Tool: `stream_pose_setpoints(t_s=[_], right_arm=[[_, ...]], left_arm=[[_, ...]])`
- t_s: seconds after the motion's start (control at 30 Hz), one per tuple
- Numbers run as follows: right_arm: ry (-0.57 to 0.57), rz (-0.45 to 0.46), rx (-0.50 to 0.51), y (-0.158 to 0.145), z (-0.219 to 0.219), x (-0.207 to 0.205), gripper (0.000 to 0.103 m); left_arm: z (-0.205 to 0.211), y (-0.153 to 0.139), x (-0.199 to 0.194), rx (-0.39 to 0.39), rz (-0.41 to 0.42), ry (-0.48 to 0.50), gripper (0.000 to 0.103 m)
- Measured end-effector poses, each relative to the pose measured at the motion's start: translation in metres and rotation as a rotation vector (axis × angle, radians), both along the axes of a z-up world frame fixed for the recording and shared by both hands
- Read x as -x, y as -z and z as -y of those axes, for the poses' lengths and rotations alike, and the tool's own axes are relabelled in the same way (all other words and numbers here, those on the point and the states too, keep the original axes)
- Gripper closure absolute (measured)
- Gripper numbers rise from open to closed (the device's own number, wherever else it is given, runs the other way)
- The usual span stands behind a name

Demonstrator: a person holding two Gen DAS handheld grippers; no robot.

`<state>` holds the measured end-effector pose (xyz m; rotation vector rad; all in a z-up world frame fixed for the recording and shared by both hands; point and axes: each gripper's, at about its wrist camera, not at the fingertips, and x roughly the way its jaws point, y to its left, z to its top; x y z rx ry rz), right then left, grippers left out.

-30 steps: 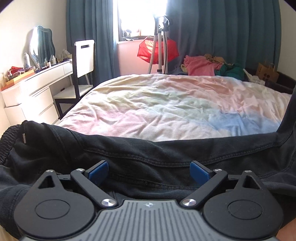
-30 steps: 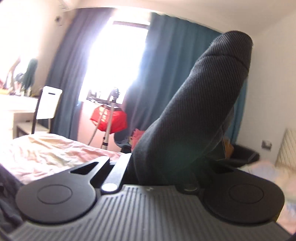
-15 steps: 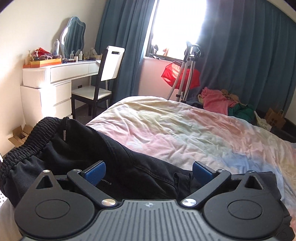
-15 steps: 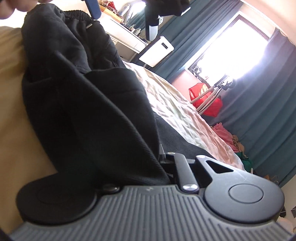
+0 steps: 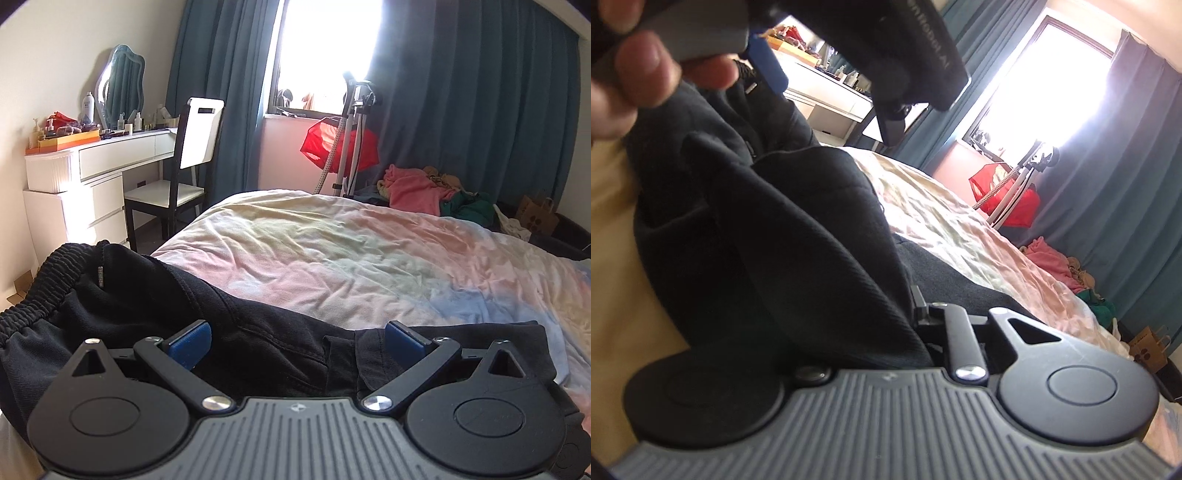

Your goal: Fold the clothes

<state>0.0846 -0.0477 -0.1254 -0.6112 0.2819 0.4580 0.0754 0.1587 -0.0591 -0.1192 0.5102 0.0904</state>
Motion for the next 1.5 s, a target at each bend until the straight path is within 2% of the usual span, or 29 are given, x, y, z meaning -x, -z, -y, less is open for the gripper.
stream_pose_setpoints(t_s=[0.03, 0.1, 0.13, 0.2, 0.27, 0.33, 0.5, 0.63, 0.7, 0.8, 0.93, 1.07, 1.33, 1.4, 1.5], right_arm=[[-0.008, -0.021, -0.016, -0.004, 0.003, 0.005, 0.072], [-0.025, -0.064, -0.048, -0.013, 0.008, 0.014, 0.055], [-0.033, -0.085, -0.064, -0.018, 0.011, 0.018, 0.050], [-0.049, -0.128, -0.096, -0.027, 0.017, 0.027, 0.028], [-0.066, -0.171, -0.128, -0.036, 0.022, 0.036, 0.024], [-0.082, -0.214, -0.160, -0.045, 0.028, 0.046, 0.023], [0.038, -0.294, -0.378, -0.064, 0.073, 0.065, 0.023], [0.250, -0.287, -0.528, -0.069, 0.119, 0.037, 0.024], [0.364, -0.301, -0.595, -0.063, 0.140, 0.023, 0.024], [0.497, -0.367, -0.639, -0.042, 0.161, -0.001, 0.024], [0.579, -0.446, -0.644, -0.011, 0.171, -0.017, 0.024], [0.583, -0.435, -0.583, -0.011, 0.162, -0.012, 0.022], [0.590, -0.444, -0.577, -0.012, 0.162, -0.012, 0.022], [0.593, -0.443, -0.571, -0.012, 0.161, -0.011, 0.022], [0.590, -0.443, -0.571, -0.012, 0.162, -0.011, 0.022]], left_arm=[[0.002, 0.001, 0.000, -0.002, 0.001, 0.002, 0.002], [0.004, 0.002, 0.000, 0.000, -0.004, 0.008, 0.002], [0.005, 0.003, 0.001, 0.001, -0.006, 0.018, 0.002], [0.010, 0.004, 0.005, -0.013, -0.011, 0.033, 0.002], [0.017, 0.005, 0.009, -0.050, -0.021, 0.046, 0.002], [0.026, 0.007, 0.014, -0.099, -0.036, 0.061, 0.002], [0.041, 0.016, 0.026, -0.152, -0.066, 0.092, 0.002], [0.053, 0.024, 0.028, -0.170, -0.091, 0.113, 0.002], [0.059, 0.029, 0.027, -0.174, -0.109, 0.128, 0.002], [0.066, 0.039, 0.022, -0.189, -0.148, 0.137, 0.002], [0.068, 0.050, 0.015, -0.194, -0.197, 0.133, 0.001], [0.067, 0.055, 0.013, -0.201, -0.210, 0.126, 0.001], [0.065, 0.055, 0.013, -0.197, -0.208, 0.129, 0.000], [0.061, 0.052, 0.013, -0.172, -0.212, 0.132, 0.001], [0.048, 0.040, 0.014, -0.093, -0.208, 0.111, 0.003]])
